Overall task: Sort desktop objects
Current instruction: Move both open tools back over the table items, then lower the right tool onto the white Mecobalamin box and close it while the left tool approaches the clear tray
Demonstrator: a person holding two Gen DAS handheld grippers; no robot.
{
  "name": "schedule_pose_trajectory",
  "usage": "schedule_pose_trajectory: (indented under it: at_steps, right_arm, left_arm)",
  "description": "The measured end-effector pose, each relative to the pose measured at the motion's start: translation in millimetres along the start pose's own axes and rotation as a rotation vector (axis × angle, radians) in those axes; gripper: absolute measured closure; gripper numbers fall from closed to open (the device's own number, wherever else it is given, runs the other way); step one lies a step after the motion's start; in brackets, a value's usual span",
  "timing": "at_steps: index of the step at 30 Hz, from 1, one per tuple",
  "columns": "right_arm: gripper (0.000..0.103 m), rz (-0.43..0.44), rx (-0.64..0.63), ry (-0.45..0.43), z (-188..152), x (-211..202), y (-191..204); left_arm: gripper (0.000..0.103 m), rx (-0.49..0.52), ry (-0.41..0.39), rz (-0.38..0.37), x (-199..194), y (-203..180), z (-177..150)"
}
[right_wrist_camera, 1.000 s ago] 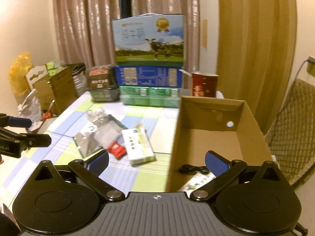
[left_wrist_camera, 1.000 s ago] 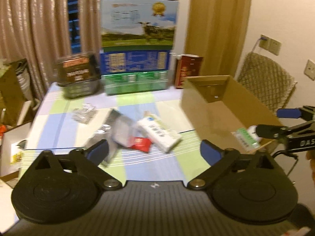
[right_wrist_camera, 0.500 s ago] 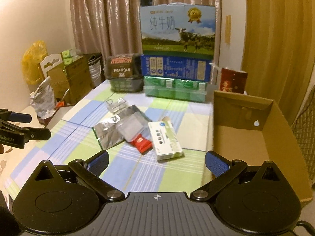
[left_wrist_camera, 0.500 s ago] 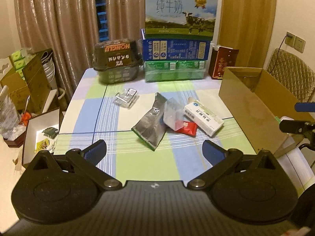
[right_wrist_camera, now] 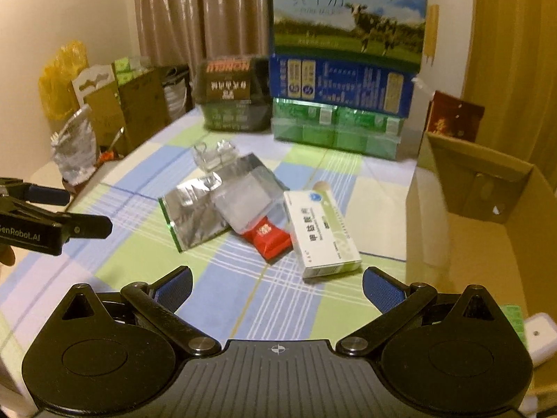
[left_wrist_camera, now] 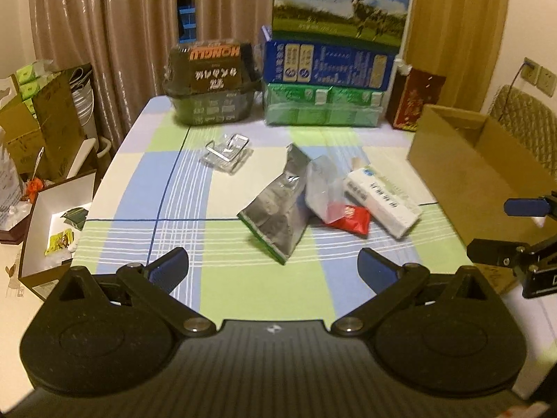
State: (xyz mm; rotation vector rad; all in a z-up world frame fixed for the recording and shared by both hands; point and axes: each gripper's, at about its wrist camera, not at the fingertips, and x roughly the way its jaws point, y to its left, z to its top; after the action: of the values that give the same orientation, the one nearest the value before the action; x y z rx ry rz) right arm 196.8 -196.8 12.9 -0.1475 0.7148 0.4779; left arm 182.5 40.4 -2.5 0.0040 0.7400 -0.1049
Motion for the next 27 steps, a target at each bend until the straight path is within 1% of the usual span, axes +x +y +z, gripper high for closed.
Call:
schedule_pose_trajectory:
  at_steps: [2, 6, 12, 14, 15, 16, 18, 24, 27]
  right_arm:
    - [0.002, -0.012, -0.012, 0.013, -2, 16, -1]
    - [0.002, -0.018, -0.017, 0.041, -1, 43, -6]
    - [0.002, -0.055, -0.014, 0.037, 13, 74, -19]
    - [0.003, -0.092, -0.001, 0.043, 17, 83, -23]
    - [0.003, -0.088, 0.009, 0.048, 18, 86, -25]
    - [0.003, -0.084, 0.017, 0.056, 20, 90, -27]
    - [0.003, -0.104, 0.017, 0.061, 23, 96, -30]
    - [0.003, -0.121, 0.029, 0.091, 24, 121, -37]
    - [0.003, -0.137, 0.037, 0.107, 24, 133, -43]
  left_arm:
    - [0.006, 0.000, 0.014, -0.002, 15, 3, -2]
    - [0.007, 0.012, 0.032, 0.010, 42, 8, -2]
    - [0.007, 0.029, 0.015, -0.004, 66, 11, 10]
    - [0.007, 0.018, 0.021, -0.017, 76, 12, 12]
    - [0.008, 0.024, 0.027, -0.019, 80, 10, 12]
    - [0.009, 0.037, 0.032, -0.023, 83, 9, 12]
    - [0.009, 0.052, 0.039, -0.029, 89, 7, 12]
    - [0.009, 0.028, 0.041, -0.054, 100, 11, 15]
    - [0.009, 0.032, 0.046, -0.055, 103, 11, 16]
